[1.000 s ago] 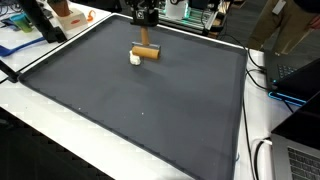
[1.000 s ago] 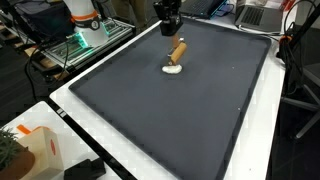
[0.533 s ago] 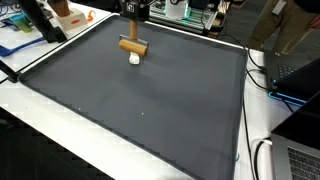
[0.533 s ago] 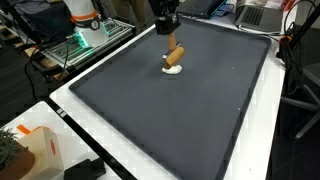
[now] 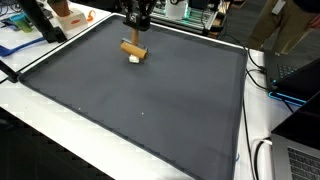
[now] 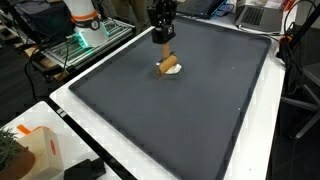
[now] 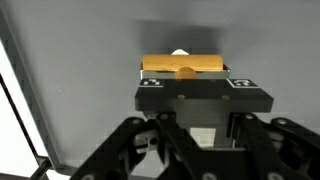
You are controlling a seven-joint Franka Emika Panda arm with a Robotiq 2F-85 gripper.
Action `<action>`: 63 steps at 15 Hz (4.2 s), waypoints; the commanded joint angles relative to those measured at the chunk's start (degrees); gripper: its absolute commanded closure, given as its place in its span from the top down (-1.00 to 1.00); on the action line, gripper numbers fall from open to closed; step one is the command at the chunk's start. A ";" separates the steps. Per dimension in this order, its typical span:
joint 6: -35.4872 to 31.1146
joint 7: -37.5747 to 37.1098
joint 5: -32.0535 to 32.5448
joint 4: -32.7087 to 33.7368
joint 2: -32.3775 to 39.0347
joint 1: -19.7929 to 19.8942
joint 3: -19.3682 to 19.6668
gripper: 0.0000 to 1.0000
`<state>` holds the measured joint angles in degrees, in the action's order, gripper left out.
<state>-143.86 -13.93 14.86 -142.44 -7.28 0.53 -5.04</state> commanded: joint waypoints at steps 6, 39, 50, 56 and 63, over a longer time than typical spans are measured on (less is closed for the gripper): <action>-3.20 -5.37 1.70 2.18 4.46 -0.44 -0.50 -0.56; -3.19 2.55 -12.30 5.90 -1.56 0.23 6.14 -0.56; -0.79 7.08 -9.50 0.17 -5.08 -0.54 2.96 -0.56; -3.51 0.67 -4.58 1.31 1.73 0.08 1.34 -0.56; 0.51 -3.84 2.79 3.72 6.27 -0.11 2.24 -0.56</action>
<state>-146.73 -16.52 14.20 -139.36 -3.63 -0.35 -3.28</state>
